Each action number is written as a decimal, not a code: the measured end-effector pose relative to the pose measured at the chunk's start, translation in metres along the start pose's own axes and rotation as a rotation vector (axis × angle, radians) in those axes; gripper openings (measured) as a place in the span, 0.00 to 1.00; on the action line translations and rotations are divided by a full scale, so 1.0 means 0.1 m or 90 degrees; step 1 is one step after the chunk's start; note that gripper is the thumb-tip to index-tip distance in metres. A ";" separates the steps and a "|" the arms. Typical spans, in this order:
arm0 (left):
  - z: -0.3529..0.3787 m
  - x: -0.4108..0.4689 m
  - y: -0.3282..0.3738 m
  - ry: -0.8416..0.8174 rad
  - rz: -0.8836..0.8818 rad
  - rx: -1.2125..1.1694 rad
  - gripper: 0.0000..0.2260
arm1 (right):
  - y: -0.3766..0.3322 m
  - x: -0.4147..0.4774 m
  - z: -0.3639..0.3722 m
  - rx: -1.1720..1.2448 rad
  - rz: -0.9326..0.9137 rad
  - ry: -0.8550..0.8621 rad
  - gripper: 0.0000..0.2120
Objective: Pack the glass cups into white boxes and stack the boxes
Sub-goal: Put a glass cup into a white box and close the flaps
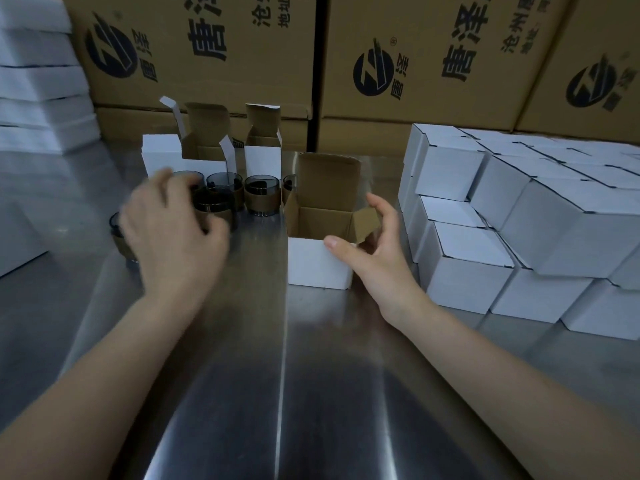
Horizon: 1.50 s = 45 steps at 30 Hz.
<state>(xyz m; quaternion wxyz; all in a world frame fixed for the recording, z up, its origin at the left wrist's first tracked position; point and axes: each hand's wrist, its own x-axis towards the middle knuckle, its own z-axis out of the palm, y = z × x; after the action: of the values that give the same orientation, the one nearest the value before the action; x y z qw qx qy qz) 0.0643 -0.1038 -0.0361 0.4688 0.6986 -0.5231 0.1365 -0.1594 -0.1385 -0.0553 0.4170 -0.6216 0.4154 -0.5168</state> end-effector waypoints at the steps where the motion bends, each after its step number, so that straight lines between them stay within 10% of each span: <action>1: -0.01 0.04 -0.09 -0.003 -0.046 0.037 0.24 | 0.00 0.00 0.01 -0.004 -0.003 0.001 0.36; 16: 0.05 0.20 -0.66 -0.036 -0.255 -0.022 0.31 | -0.01 -0.03 0.00 -0.014 -0.013 -0.011 0.39; 26: -0.20 0.16 -0.10 0.062 -0.098 -0.217 0.32 | -0.06 -0.09 -0.01 -0.040 -0.017 -0.023 0.38; 38: -0.43 -0.52 1.01 -0.108 0.063 -0.432 0.37 | -0.21 -0.43 -0.22 -0.021 -0.060 -0.022 0.38; 45: -0.34 -0.69 1.16 -0.118 0.129 -0.428 0.43 | -0.70 -0.63 -0.38 -0.079 -0.301 0.130 0.17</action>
<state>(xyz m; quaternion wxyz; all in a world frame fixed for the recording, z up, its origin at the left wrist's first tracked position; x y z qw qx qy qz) -0.0539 -0.0367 -0.0060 0.6067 0.4597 -0.6456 -0.0615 -0.1982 -0.0607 -0.0034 0.2015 -0.6706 0.3294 -0.6333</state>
